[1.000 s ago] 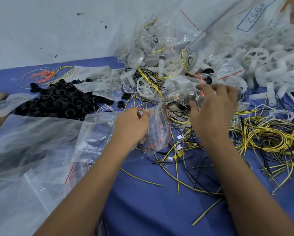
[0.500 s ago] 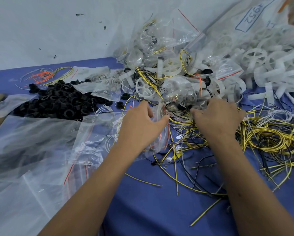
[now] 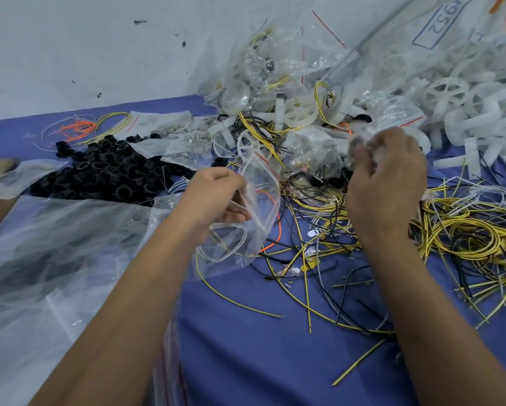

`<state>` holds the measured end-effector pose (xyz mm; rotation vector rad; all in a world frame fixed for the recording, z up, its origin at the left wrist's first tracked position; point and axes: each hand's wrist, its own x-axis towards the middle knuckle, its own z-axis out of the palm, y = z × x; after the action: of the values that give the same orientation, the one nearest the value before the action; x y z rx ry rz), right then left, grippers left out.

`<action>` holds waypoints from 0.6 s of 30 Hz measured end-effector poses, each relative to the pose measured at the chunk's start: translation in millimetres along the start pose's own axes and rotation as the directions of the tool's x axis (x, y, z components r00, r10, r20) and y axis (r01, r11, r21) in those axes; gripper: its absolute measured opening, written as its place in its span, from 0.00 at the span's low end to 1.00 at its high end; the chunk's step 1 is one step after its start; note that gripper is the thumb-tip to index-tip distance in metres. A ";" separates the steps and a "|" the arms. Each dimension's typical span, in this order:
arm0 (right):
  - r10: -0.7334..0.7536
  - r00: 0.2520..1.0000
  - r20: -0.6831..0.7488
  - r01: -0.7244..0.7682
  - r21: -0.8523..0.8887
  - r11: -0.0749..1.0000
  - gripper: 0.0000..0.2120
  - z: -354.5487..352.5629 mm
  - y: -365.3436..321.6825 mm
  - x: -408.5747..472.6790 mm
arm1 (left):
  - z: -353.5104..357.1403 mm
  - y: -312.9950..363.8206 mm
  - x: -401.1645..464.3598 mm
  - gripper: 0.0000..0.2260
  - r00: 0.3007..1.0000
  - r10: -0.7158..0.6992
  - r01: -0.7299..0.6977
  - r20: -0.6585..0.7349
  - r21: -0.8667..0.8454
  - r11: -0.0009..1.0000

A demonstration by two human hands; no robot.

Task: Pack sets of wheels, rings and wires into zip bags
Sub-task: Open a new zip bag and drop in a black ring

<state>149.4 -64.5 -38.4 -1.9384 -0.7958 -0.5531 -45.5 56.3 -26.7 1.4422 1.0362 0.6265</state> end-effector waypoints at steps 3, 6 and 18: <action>-0.010 0.998 -0.060 0.033 0.389 0.920 0.12 -4.1 -19.0 -7.2 | -9.5 3.8 -0.5 0.07 1.000 0.011 -0.011 0.003 -0.035 0.999; -0.017 0.970 0.244 -0.179 0.754 0.632 0.11 -7.4 -34.8 -15.7 | -14.5 7.2 -0.5 0.08 0.999 0.041 -0.042 -0.002 -0.010 0.999; -0.230 0.774 0.590 -0.015 0.381 0.925 0.04 13.0 -24.8 -29.3 | 6.6 11.5 -8.6 0.10 0.974 0.227 -0.226 0.006 0.099 0.969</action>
<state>112.0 -53.1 -49.0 -1.7219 -1.3364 0.2119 -41.1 46.6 -15.0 1.6621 0.9239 0.7513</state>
